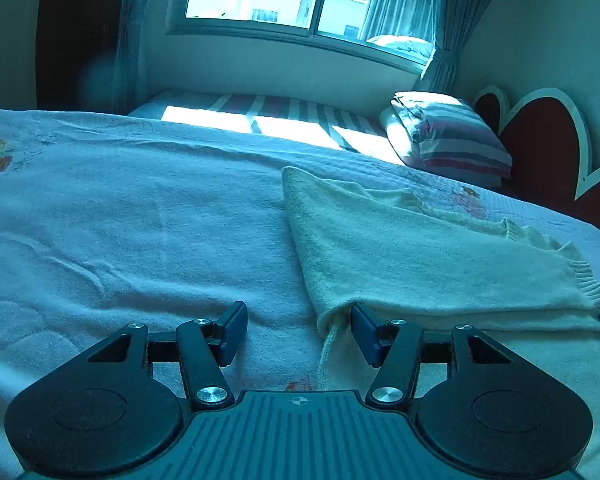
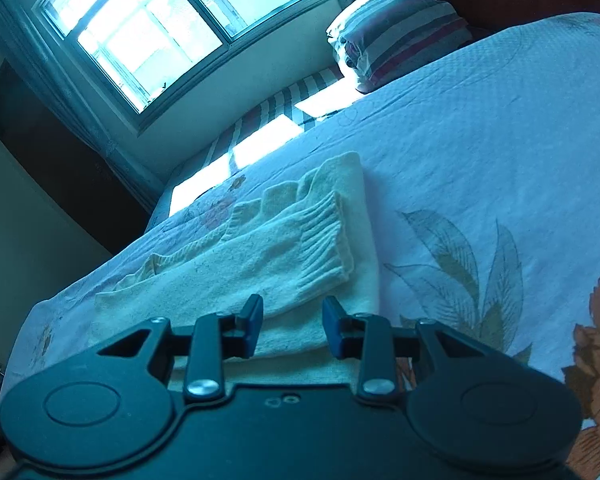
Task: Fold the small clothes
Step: 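Close the right gripper on the ribbed hem of the sweater, then fold the held hem up toward the collar and open the right gripper, then grasp the folded sweater edge with the right gripper while the left gripper grasps it too, then fold the held edge over onto the sweater with both grippers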
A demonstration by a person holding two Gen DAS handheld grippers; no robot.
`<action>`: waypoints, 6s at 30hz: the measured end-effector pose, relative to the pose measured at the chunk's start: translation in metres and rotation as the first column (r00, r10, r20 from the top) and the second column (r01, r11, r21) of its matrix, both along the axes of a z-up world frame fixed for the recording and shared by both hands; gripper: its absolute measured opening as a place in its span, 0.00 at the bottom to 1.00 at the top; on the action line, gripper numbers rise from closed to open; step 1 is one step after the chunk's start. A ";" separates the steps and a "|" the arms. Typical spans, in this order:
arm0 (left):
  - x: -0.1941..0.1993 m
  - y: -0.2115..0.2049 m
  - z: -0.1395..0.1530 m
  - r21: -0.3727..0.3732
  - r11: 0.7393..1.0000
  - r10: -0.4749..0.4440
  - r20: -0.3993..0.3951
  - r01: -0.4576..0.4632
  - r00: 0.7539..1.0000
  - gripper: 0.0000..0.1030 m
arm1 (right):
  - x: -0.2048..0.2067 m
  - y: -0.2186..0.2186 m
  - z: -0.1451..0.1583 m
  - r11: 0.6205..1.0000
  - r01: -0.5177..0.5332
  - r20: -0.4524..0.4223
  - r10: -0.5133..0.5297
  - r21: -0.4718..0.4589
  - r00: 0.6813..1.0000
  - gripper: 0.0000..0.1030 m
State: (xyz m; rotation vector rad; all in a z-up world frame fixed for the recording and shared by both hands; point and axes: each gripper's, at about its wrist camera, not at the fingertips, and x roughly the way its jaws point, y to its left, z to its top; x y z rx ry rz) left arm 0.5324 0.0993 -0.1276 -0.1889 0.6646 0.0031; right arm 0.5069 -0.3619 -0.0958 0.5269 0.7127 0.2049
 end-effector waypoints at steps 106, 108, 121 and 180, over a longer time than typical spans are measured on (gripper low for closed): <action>-0.287 0.024 -0.010 -0.343 0.924 -0.239 -0.169 0.170 0.956 0.43 | -0.292 -0.051 -0.011 0.992 -0.125 -0.178 0.129 0.030 0.976 0.33; -0.301 0.026 -0.016 -0.408 0.897 -0.253 -0.166 0.167 0.953 0.42 | -0.307 -0.049 -0.012 0.991 -0.110 -0.185 0.121 0.071 0.975 0.33; -0.301 0.038 -0.049 -0.622 0.771 -0.294 -0.158 0.136 0.943 0.25 | -0.332 -0.059 -0.041 0.944 -0.054 -0.198 0.124 0.325 0.972 0.29; -0.182 0.024 0.081 -0.277 0.927 -0.234 0.095 0.251 0.968 0.02 | -0.204 -0.029 0.086 0.946 -0.313 0.112 0.302 0.091 0.947 0.05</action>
